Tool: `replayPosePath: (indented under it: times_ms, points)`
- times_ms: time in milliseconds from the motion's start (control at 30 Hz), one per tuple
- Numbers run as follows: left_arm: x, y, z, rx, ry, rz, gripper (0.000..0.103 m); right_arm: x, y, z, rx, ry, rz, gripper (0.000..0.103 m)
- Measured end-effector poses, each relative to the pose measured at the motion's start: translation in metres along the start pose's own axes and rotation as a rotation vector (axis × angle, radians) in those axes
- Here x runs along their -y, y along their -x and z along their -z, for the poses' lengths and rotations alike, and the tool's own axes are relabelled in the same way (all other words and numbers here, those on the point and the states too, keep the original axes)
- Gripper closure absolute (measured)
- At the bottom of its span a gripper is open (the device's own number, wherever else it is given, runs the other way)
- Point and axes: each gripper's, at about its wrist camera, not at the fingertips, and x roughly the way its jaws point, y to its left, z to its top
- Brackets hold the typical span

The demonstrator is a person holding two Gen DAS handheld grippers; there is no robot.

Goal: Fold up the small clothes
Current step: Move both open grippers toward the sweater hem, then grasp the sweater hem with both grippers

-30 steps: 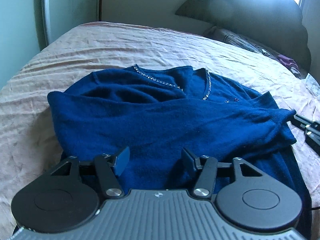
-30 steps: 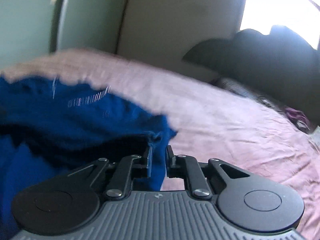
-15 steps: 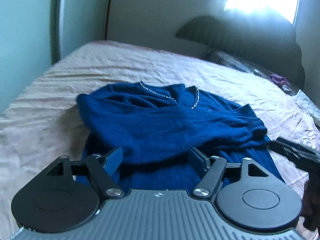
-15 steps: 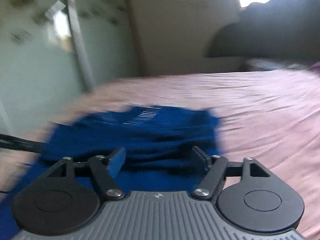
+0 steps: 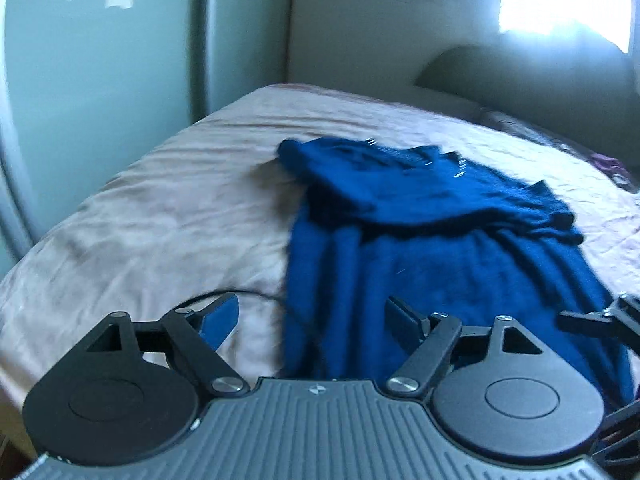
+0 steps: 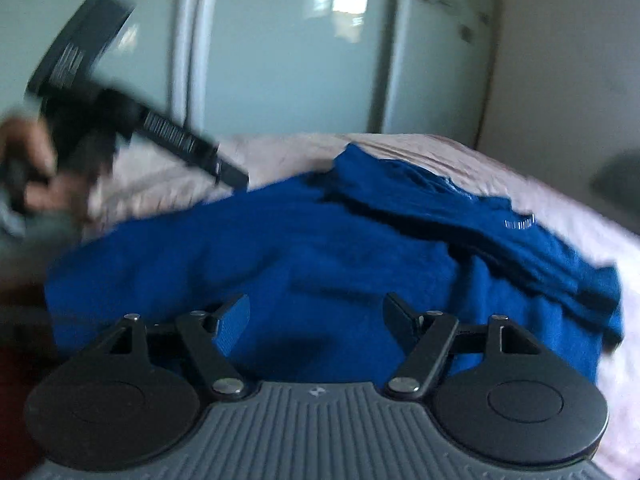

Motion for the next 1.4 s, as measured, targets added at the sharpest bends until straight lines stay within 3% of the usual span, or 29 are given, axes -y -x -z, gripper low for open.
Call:
replayPosePath:
  times_ms: [67, 200, 367, 467, 567, 733, 800, 867, 967, 1033, 1233, 1400]
  points:
    - [-0.008, -0.003, 0.006, -0.040, 0.030, -0.025, 0.020, -0.012, -0.004, 0.004, -0.016, 0.088, 0.044, 0.030]
    - [-0.007, -0.004, 0.012, -0.074, 0.032, 0.000, 0.020, -0.014, 0.013, 0.006, 0.014, 0.121, 0.151, 0.030]
    - [0.006, -0.005, 0.024, -0.051, -0.080, -0.048, 0.019, 0.027, 0.066, 0.023, 0.022, -0.032, 0.287, 0.030]
    - [-0.004, 0.004, 0.024, -0.027, -0.072, -0.081, 0.019, 0.058, 0.089, 0.040, -0.028, -0.247, 0.287, 0.029]
    - [-0.029, 0.024, 0.013, 0.020, -0.050, -0.172, 0.018, 0.075, 0.113, 0.055, -0.031, -0.425, 0.263, 0.029]
    - [-0.074, 0.067, -0.005, 0.058, -0.021, -0.316, 0.009, 0.081, 0.134, 0.066, -0.041, -0.635, 0.165, 0.029]
    - [-0.082, 0.079, -0.008, 0.055, -0.033, -0.320, 0.003, 0.079, 0.136, 0.068, -0.065, -0.679, 0.109, 0.029]
    - [-0.083, 0.085, -0.007, 0.023, -0.060, -0.236, 0.003, 0.074, 0.132, 0.068, -0.102, -0.695, 0.089, 0.029]
    - [-0.074, 0.079, 0.004, -0.068, -0.079, -0.017, 0.003, 0.069, 0.133, 0.073, -0.157, -0.706, 0.084, 0.029]
    - [-0.064, 0.069, 0.013, -0.124, -0.097, 0.075, 0.005, 0.068, 0.136, 0.078, -0.185, -0.723, 0.092, 0.029]
    - [-0.045, 0.050, 0.040, -0.256, -0.092, 0.262, 0.010, 0.066, 0.145, 0.090, -0.228, -0.770, 0.016, 0.029]
    - [-0.032, 0.047, 0.056, -0.276, -0.115, 0.344, 0.008, 0.061, 0.141, 0.092, -0.229, -0.804, -0.082, 0.029]
